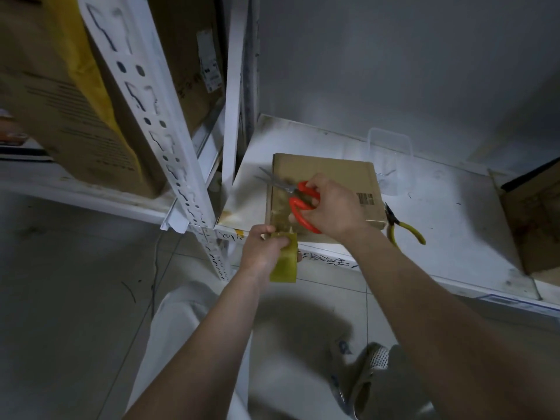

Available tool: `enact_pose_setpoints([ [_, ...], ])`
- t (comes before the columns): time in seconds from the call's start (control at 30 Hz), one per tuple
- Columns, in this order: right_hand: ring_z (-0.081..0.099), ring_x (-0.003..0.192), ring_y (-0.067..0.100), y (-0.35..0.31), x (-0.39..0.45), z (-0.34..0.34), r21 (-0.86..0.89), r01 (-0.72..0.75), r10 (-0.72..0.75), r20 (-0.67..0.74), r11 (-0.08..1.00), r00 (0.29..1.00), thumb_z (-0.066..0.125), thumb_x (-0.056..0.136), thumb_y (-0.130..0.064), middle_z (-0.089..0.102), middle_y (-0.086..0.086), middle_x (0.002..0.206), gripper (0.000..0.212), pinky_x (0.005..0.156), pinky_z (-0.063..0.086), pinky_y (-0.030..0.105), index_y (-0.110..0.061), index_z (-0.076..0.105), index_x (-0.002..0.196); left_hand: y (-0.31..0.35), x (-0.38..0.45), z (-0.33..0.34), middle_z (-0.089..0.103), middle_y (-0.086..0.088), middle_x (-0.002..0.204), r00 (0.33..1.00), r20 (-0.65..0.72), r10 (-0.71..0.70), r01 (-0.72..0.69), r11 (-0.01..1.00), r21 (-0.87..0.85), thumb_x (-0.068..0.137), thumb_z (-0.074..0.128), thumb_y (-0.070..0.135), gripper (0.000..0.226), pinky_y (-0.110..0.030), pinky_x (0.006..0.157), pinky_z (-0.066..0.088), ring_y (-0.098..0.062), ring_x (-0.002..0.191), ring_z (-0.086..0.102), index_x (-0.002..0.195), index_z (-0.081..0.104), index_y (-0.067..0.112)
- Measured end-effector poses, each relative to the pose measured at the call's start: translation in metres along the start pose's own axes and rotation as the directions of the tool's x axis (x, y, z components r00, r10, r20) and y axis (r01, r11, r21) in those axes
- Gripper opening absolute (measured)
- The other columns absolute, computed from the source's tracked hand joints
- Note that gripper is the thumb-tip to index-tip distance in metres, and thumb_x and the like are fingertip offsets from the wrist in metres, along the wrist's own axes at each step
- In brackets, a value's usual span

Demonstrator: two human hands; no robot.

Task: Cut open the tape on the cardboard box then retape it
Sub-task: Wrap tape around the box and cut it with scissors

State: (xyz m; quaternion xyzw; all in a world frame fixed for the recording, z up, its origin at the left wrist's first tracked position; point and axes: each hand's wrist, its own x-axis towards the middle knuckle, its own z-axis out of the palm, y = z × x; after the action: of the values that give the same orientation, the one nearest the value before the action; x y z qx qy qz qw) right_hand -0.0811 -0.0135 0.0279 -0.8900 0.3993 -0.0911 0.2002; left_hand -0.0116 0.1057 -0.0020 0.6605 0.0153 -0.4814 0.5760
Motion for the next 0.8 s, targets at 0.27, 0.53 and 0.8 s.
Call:
enact_pose_setpoints([
  [0.27, 0.054, 0.105, 0.022, -0.004, 0.007, 0.013, -0.183, 0.034, -0.03, 0.025, 0.983, 0.999, 0.064, 0.078, -0.054, 0.059, -0.001, 0.108, 0.051, 0.094, 0.036, 0.038, -0.025, 0.045, 0.115, -0.012, 0.013, -0.008, 0.064, -0.024, 0.081, 0.989, 0.091, -0.116, 0.105, 0.988, 0.115, 0.09, 0.052, 0.0, 0.022, -0.039, 0.05, 0.054, -0.03, 0.052, 0.062, 0.112, 0.053, -0.001],
  [0.53, 0.057, 0.083, 0.013, -0.003, 0.004, -0.018, 0.333, -0.143, 0.05, 0.271, 0.932, 0.961, 0.081, 0.068, -0.036, 0.058, -0.002, 0.095, 0.052, 0.069, 0.046, 0.025, -0.02, 0.05, 0.106, -0.015, 0.008, -0.01, 0.064, -0.023, 0.092, 0.981, 0.147, -0.129, 0.135, 0.99, -0.033, 0.088, 0.053, -0.007, 0.02, -0.033, 0.055, 0.054, -0.026, 0.044, 0.065, 0.084, 0.053, 0.013],
  [0.8, 0.043, 0.05, 0.011, 0.05, -0.033, -0.066, 0.125, -0.389, 0.14, 0.799, 0.913, 0.584, 0.073, 0.073, -0.042, 0.054, 0.003, 0.065, 0.026, 0.052, 0.039, 0.022, -0.02, 0.066, 0.084, -0.008, -0.009, -0.004, 0.063, -0.006, 0.064, 0.995, 0.081, -0.053, 0.056, 0.998, -0.039, 0.086, 0.062, 0.007, 0.018, -0.016, 0.031, 0.041, -0.009, 0.031, 0.056, 0.102, 0.056, 0.013],
])
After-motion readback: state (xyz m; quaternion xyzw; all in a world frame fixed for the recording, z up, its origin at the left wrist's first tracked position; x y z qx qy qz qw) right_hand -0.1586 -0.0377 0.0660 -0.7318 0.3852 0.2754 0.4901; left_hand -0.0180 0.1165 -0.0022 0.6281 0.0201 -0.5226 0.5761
